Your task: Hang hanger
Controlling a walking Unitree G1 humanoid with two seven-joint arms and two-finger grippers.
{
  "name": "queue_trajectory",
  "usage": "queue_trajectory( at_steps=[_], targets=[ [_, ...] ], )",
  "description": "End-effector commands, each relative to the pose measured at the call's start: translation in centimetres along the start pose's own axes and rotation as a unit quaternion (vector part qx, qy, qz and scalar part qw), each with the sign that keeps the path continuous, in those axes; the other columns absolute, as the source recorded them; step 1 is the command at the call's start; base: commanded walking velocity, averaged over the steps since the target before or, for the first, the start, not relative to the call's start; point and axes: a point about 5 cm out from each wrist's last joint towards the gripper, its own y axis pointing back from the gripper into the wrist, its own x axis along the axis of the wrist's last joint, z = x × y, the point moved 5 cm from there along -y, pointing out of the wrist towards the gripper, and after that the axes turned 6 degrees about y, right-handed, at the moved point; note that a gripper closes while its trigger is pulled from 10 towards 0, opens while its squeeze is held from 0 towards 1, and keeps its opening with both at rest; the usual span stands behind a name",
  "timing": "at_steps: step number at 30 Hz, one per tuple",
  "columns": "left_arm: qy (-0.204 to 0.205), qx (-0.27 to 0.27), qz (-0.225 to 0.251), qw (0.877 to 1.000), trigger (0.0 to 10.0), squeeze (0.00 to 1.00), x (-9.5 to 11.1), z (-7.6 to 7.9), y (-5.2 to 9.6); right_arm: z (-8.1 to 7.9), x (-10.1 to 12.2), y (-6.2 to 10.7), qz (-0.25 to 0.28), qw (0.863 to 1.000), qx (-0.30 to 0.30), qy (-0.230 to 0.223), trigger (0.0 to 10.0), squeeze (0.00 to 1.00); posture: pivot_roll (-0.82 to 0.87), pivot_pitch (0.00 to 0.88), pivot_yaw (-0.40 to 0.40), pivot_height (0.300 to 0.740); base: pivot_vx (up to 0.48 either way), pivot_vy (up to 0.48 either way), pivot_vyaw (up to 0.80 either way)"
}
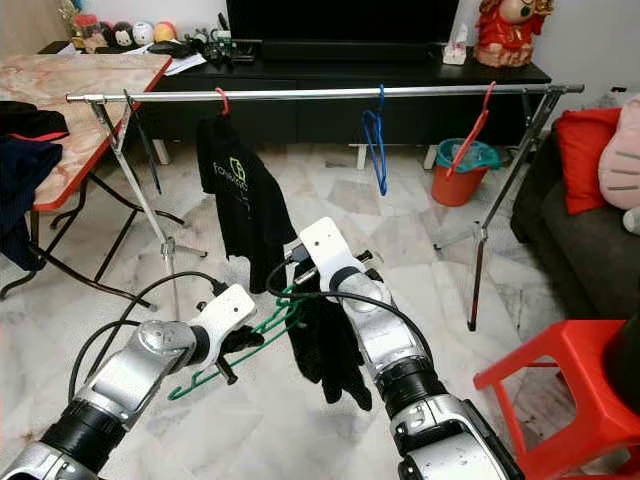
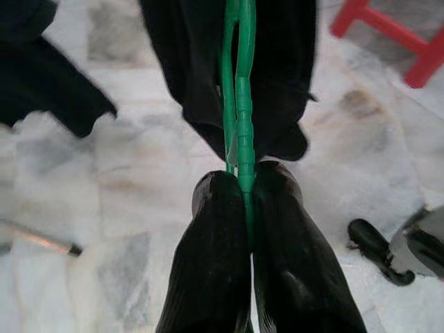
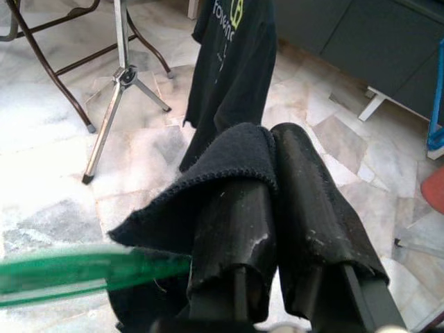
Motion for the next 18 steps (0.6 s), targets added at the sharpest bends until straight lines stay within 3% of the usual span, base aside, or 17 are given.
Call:
queue_trajectory(
  at_steps=[1,5,11,18],
  targets=[
    [0.000,0.035,-0.009,0.999,10.0,0.00,0.1,-1.3,0.1,0.3,1.1,0.1,0.019,1.000,-0.006,-0.002,10.0,0.00,-0.10,0.000,-0.020,0.740,0.000,0.000,0.00],
    [0.029,0.069,-0.014,0.997,10.0,0.00,0.0,-2.2,-0.1,0.3,1.4,0.1,0.020,1.000,-0.011,-0.006,10.0,0.00,-0.10,0.000,-0.020,0.740,0.000,0.000,0.00],
    [0.037,0.082,-0.029,0.996,10.0,0.00,-0.5,-2.7,-0.2,0.3,2.3,0.2,0.033,0.999,-0.014,-0.029,10.0,0.00,-0.11,0.000,-0.017,0.740,0.000,0.000,0.00],
    [0.033,0.124,0.043,0.991,10.0,0.00,2.1,-4.0,0.0,-0.9,2.0,0.4,0.028,0.999,0.009,-0.038,10.0,0.00,-0.11,0.000,-0.017,0.740,0.000,0.000,0.00]
  ],
)
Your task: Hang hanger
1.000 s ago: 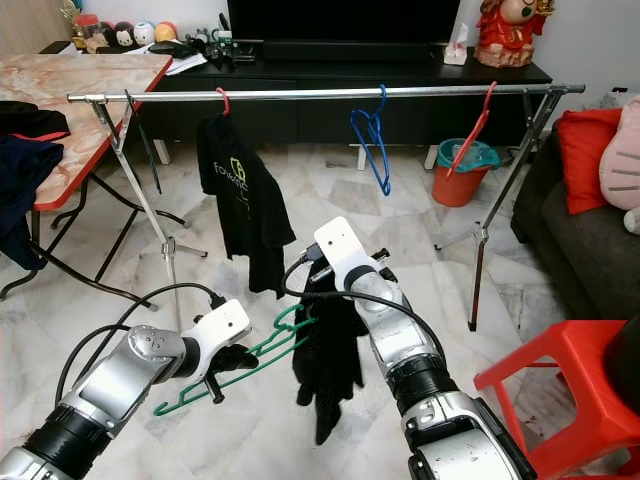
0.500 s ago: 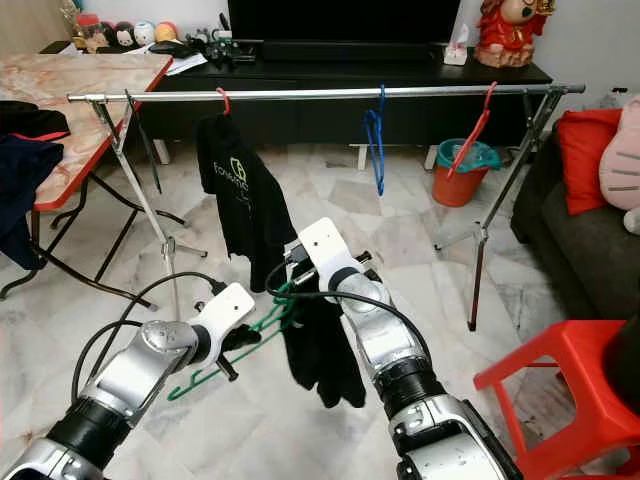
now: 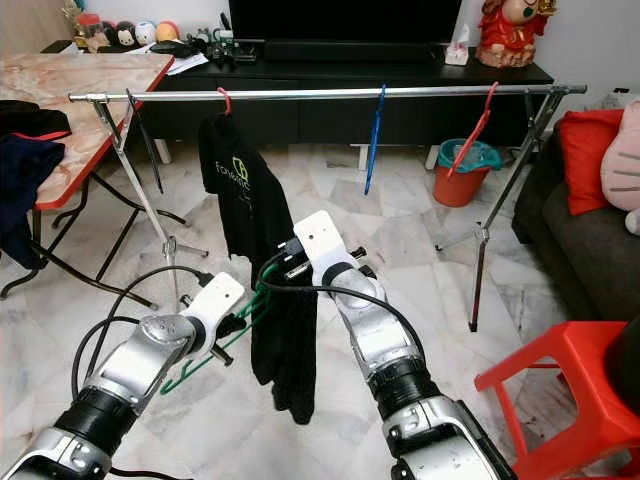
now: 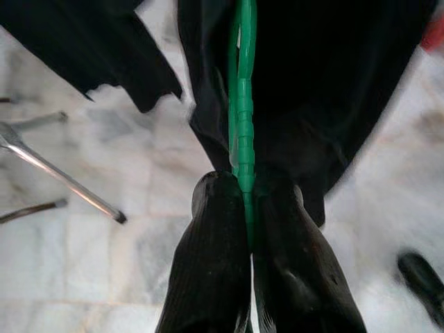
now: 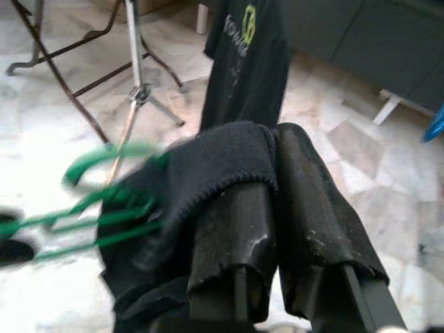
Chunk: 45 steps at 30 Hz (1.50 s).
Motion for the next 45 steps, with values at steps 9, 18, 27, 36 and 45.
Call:
queue_trajectory(
  at_steps=[9,18,27,36,45],
  targets=[
    [0.027,-0.031,0.121,0.992,10.0,0.00,4.7,0.6,0.7,-1.1,-0.8,0.7,-0.009,1.000,0.018,-0.011,10.0,0.00,-0.10,0.000,-0.019,0.740,0.000,0.000,0.00],
    [0.044,-0.073,0.154,0.984,10.0,0.00,5.2,2.0,1.0,-1.4,-0.9,1.2,-0.011,1.000,0.021,-0.009,10.0,0.00,-0.11,0.000,-0.017,0.740,0.000,0.000,0.00],
    [0.058,-0.127,0.183,0.973,10.0,0.00,5.9,3.6,1.7,-2.5,-1.6,2.0,-0.018,0.999,0.041,-0.005,10.0,0.00,-0.12,0.000,-0.012,0.740,0.000,0.000,0.00],
    [0.061,-0.156,0.192,0.967,10.0,0.00,6.0,4.5,2.1,-3.0,-1.8,2.5,-0.022,0.998,0.056,0.005,10.0,0.00,-0.12,0.000,-0.014,0.740,0.000,0.000,0.00],
    [0.062,-0.178,0.196,0.963,10.0,0.00,6.0,5.1,2.3,-2.9,-1.6,2.6,-0.020,0.998,0.056,0.008,10.0,0.95,-0.12,0.000,-0.012,0.740,0.000,0.000,0.00]
  ],
)
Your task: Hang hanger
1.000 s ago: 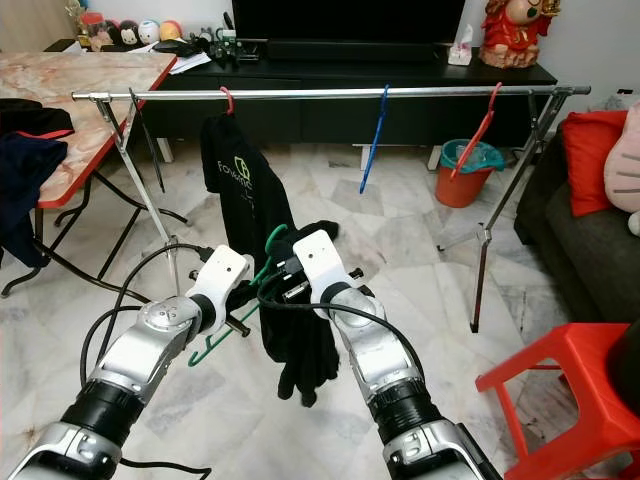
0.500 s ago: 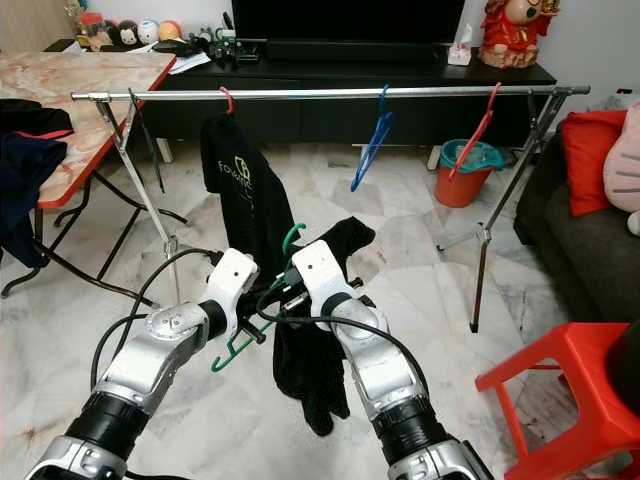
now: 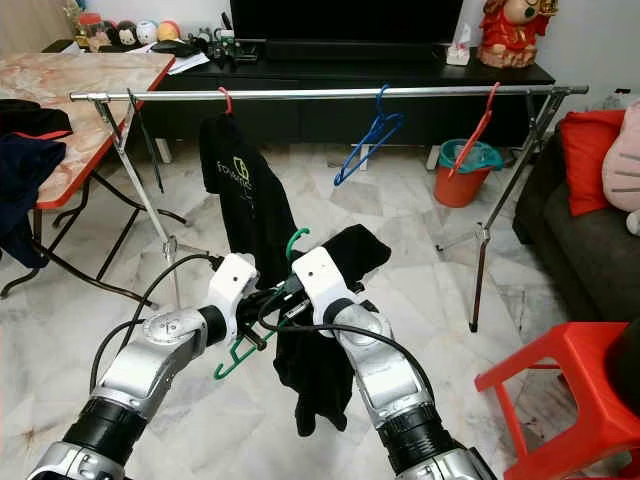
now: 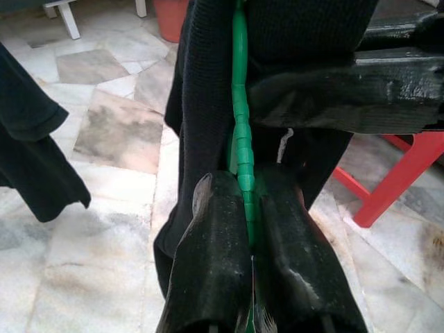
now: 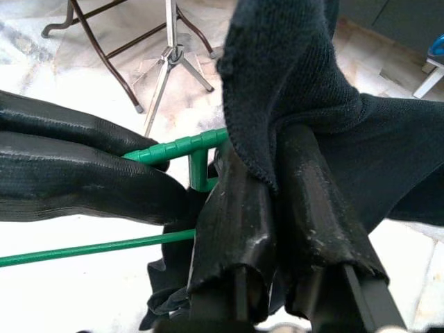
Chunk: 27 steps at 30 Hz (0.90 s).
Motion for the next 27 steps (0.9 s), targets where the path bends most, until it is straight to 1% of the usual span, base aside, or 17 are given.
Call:
queue_trajectory(
  at_steps=[1,9,17,24,27],
  targets=[
    [-0.015,-0.031,0.035,0.999,10.0,0.00,1.7,1.2,0.0,-0.2,0.9,0.1,0.012,1.000,0.005,0.007,10.0,1.00,-0.12,0.000,-0.012,0.740,0.000,0.000,0.00],
    [-0.015,-0.034,0.039,0.999,10.0,0.00,1.7,1.4,-0.1,-0.3,0.7,0.2,0.009,1.000,0.008,0.010,10.0,1.00,-0.13,0.000,-0.012,0.740,0.000,0.000,0.00],
    [-0.012,-0.030,0.043,0.999,10.0,0.00,1.7,1.3,-0.1,-0.7,0.2,0.5,-0.004,0.999,0.017,0.028,10.0,1.00,-0.13,0.000,-0.010,0.740,0.000,0.000,0.00],
    [-0.005,-0.017,0.054,0.998,10.0,0.00,2.1,0.9,-0.2,-1.3,-1.2,1.3,-0.033,0.998,0.031,0.052,10.0,1.00,-0.13,0.000,-0.011,0.740,0.000,0.000,0.00],
    [-0.002,-0.013,0.056,0.998,10.0,0.00,2.0,0.7,-0.1,-1.6,-2.0,2.4,-0.046,0.995,0.047,0.076,10.0,1.00,-0.14,0.000,-0.011,0.740,0.000,0.000,0.00]
  ],
)
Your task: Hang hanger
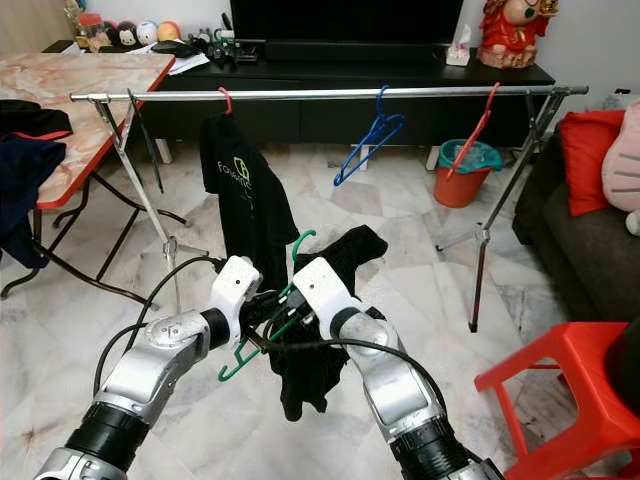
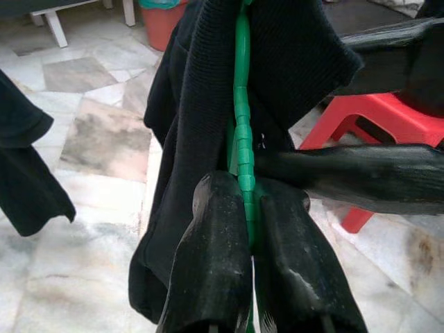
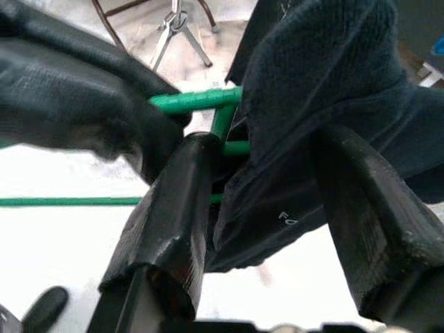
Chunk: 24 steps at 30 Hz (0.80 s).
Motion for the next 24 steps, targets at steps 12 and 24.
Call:
queue_trajectory(
  at_steps=[12,24],
  targets=[
    [0.002,0.019,0.051,0.999,10.0,0.00,2.0,-0.6,0.0,-1.4,-1.2,2.2,-0.026,0.998,0.053,0.019,10.0,1.00,-0.15,0.000,-0.010,0.740,0.000,0.000,0.00],
    [0.004,0.016,0.052,0.999,10.0,0.00,1.9,-1.2,0.5,-0.7,-2.1,3.8,-0.040,0.997,0.063,0.032,10.0,1.00,-0.15,0.000,-0.013,0.740,0.000,0.000,0.00]
  ],
)
